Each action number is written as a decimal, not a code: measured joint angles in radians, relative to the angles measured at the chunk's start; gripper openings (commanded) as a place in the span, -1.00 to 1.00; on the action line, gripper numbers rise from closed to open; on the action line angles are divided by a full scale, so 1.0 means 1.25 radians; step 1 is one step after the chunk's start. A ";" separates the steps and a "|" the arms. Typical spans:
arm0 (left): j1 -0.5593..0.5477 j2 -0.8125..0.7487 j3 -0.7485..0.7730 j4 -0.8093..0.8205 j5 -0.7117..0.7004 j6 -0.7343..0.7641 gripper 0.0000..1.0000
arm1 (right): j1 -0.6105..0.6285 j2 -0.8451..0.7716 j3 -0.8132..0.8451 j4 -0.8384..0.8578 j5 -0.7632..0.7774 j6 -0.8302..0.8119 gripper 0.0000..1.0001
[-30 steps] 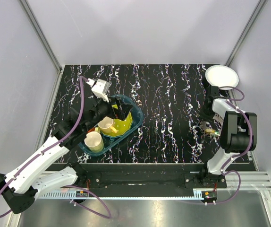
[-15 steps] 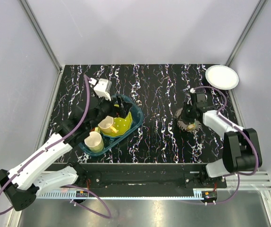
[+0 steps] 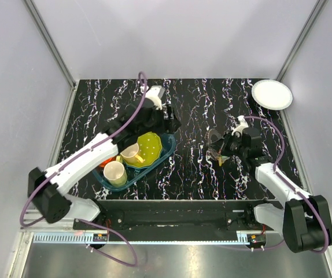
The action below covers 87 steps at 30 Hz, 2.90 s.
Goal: Remove the keys from the keyring
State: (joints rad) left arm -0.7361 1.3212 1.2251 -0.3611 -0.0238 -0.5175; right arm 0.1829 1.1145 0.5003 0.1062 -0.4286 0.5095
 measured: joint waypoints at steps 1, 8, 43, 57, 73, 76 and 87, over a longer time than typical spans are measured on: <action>0.000 0.029 0.019 0.004 0.016 -0.011 0.49 | 0.000 -0.011 -0.010 0.016 -0.013 0.003 -1.00; -0.012 0.242 0.142 0.018 0.080 -0.045 0.45 | 0.000 -0.074 -0.046 0.060 -0.051 0.004 -1.00; -0.069 0.566 0.348 0.066 0.211 -0.089 -1.00 | 0.003 -0.052 -0.073 0.142 -0.092 0.025 -0.44; -0.006 0.521 0.242 0.130 0.403 0.031 -1.00 | 0.000 -0.174 -0.046 0.073 0.033 -0.028 0.47; 0.045 0.316 0.179 0.098 0.646 0.171 -1.00 | -0.005 -0.259 0.118 -0.127 -0.050 -0.047 0.99; 0.060 0.303 0.180 0.080 0.666 0.191 -1.00 | -0.012 -0.260 0.118 -0.122 -0.090 -0.039 0.99; 0.117 0.180 0.182 0.038 0.710 0.215 -1.00 | -0.036 -0.260 0.087 -0.022 -0.218 0.023 1.00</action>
State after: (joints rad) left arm -0.5900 1.5467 1.4525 -0.3138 0.8635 -0.2489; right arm 0.1375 0.7891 0.6094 0.0792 -0.7010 0.5385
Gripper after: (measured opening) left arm 0.056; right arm 0.994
